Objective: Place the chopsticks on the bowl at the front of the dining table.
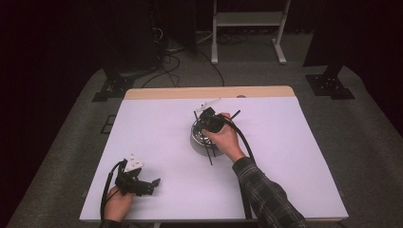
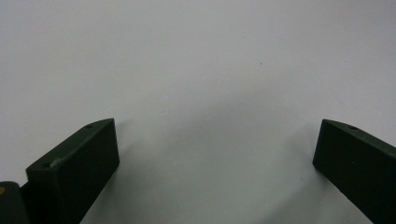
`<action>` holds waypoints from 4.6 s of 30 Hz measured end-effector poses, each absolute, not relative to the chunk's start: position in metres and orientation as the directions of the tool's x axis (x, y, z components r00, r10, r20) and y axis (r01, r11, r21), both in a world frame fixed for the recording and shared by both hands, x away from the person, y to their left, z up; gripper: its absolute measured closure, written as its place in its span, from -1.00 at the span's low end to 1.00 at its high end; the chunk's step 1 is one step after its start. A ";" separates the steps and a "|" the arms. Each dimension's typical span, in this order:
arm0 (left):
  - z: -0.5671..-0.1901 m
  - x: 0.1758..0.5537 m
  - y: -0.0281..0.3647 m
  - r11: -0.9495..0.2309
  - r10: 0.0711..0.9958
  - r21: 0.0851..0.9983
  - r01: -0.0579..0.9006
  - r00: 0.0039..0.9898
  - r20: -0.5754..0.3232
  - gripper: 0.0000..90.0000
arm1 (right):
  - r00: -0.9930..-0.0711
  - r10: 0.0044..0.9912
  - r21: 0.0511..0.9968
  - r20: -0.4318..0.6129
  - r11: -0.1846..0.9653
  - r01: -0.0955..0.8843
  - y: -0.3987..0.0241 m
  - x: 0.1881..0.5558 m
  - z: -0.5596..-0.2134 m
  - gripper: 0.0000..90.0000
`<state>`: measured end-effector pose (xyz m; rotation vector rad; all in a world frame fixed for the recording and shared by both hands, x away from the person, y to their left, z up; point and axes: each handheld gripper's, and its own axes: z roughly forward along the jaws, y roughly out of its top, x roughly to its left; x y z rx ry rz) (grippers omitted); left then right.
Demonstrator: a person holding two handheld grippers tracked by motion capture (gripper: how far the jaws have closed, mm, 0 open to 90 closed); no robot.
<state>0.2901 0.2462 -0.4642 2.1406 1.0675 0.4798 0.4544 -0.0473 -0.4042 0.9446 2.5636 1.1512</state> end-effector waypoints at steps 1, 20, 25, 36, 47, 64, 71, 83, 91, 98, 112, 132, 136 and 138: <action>-0.464 0.290 0.246 -0.426 0.804 0.718 0.550 0.594 0.022 -1.00 | -0.780 0.618 0.723 0.094 0.496 0.481 -0.049 0.455 -0.404 0.99; -0.464 0.290 0.246 -0.427 0.804 0.718 0.550 0.594 0.023 -1.00 | -0.772 0.630 0.759 0.088 0.459 0.462 -0.078 0.445 -0.393 0.99; -0.464 0.290 0.246 -0.428 0.804 0.718 0.550 0.594 0.024 -1.00 | -0.758 0.646 0.757 0.090 0.450 0.474 -0.099 0.438 -0.396 0.99; -0.464 0.290 0.246 -0.429 0.804 0.716 0.550 0.595 0.025 -1.00 | -0.759 0.640 0.738 0.123 0.453 0.501 -0.108 0.426 -0.413 0.99; -0.464 0.290 0.246 -0.429 0.804 0.716 0.551 0.594 0.024 -1.00 | -0.783 0.609 0.738 0.125 0.470 0.483 -0.097 0.420 -0.416 0.99; -0.464 0.290 0.246 -0.429 0.804 0.716 0.551 0.594 0.024 -1.00 | -0.797 0.592 0.748 0.121 0.473 0.465 -0.095 0.414 -0.411 0.99; -0.464 0.290 0.246 -0.429 0.804 0.716 0.551 0.595 0.025 -1.00 | -0.820 0.563 0.761 0.108 0.484 0.433 -0.099 0.395 -0.399 0.99; -0.464 0.290 0.246 -0.427 0.805 0.717 0.551 0.593 0.023 -1.00 | -0.860 0.499 0.772 0.107 0.504 0.388 -0.103 0.353 -0.398 0.99; -0.464 0.290 0.246 -0.427 0.805 0.718 0.550 0.593 0.025 -1.00 | -0.881 0.460 0.771 0.112 0.519 0.369 -0.103 0.330 -0.401 0.99; -0.464 0.290 0.246 -0.432 0.803 0.716 0.548 0.596 0.029 -1.00 | -0.902 0.414 0.758 0.120 0.549 0.353 -0.095 0.311 -0.409 0.99; -0.464 0.290 0.246 -0.432 0.803 0.717 0.548 0.595 0.029 -1.00 | -0.911 0.394 0.735 0.118 0.583 0.347 -0.077 0.316 -0.423 0.99; -0.464 0.290 0.246 -0.429 0.804 0.717 0.549 0.594 0.027 -1.00 | -0.883 0.452 0.746 0.126 0.543 0.385 -0.085 0.338 -0.422 0.99; -0.464 0.290 0.246 -0.429 0.805 0.718 0.549 0.593 0.027 -1.00 | -0.880 0.458 0.747 0.126 0.540 0.388 -0.086 0.340 -0.423 0.99; -0.464 0.290 0.246 -0.428 0.805 0.718 0.549 0.593 0.027 -1.00 | -0.878 0.461 0.747 0.127 0.538 0.391 -0.086 0.341 -0.423 0.99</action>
